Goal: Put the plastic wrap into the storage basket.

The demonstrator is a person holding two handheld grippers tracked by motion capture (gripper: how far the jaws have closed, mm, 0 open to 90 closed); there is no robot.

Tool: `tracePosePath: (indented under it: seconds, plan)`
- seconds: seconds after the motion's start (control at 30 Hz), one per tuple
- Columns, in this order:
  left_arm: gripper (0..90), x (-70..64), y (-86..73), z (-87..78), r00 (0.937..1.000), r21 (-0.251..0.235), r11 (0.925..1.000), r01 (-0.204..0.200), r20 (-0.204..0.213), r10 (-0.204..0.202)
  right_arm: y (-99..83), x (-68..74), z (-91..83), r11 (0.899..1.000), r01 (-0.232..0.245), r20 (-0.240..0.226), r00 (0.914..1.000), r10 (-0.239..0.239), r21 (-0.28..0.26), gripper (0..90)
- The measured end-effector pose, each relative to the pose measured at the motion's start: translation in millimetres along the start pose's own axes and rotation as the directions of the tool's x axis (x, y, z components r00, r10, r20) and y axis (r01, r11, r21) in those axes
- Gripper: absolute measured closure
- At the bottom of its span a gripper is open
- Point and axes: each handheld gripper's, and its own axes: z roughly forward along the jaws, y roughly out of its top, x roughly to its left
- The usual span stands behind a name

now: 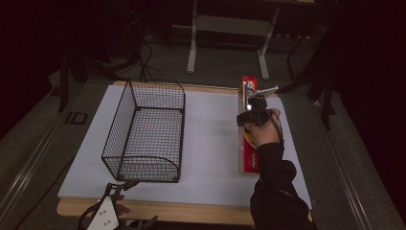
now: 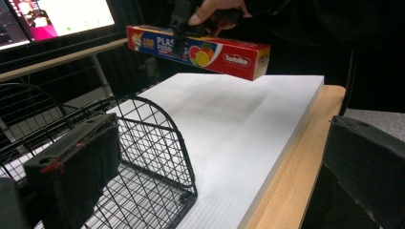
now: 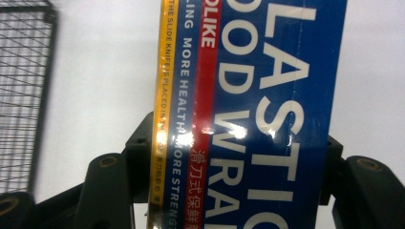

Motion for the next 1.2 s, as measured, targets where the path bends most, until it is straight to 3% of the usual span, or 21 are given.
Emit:
tracePosePath:
  seconds: [0.13,0.2,0.4,0.7,0.73,0.87,1.13,1.2]
  plan:
    - [0.0,0.0,-0.1,0.1,1.0000,0.001,1.0000,-0.002,0.002,0.002,3.1,11.2,-2.7,1.000,0.029,0.011,0.9995,-0.029,-0.001,39.0]
    - [0.0,0.3,-0.2,0.0,1.0000,0.001,1.0000,-0.001,0.001,0.001,5.8,22.0,-6.3,0.999,0.047,-0.009,0.9989,-0.047,-0.011,39.0]
    - [0.0,-0.2,-0.1,-0.2,1.0000,0.000,1.0000,-0.003,0.002,0.003,10.7,42.1,-11.2,0.996,0.083,-0.010,0.9965,-0.083,-0.023,39.0]
    - [0.0,-0.4,0.3,-1.7,1.0000,-0.007,1.0000,0.001,0.000,-0.001,18.9,88.6,-15.9,0.989,0.145,-0.042,0.9884,-0.146,-0.026,39.1]
    - [0.0,-0.3,0.2,-1.8,1.0000,-0.006,1.0000,0.001,0.001,-0.001,18.9,88.6,-15.9,0.989,0.145,-0.042,0.9884,-0.146,-0.026,39.1]
    - [0.0,0.4,0.0,-2.3,1.0000,-0.004,1.0000,-0.002,0.002,0.002,25.2,112.1,-19.8,0.983,0.182,-0.060,0.9810,-0.184,-0.038,39.1]
    - [0.0,1.1,-0.5,-3.5,1.0000,-0.009,0.9999,0.008,0.004,-0.008,32.9,144.9,-28.3,0.969,0.239,-0.076,0.9670,-0.243,-0.067,39.1]
    - [0.0,0.3,-0.4,-3.7,1.0000,-0.010,0.9999,0.005,0.005,-0.005,35.1,160.5,-30.3,0.959,0.274,-0.072,0.9574,-0.279,-0.077,39.1]
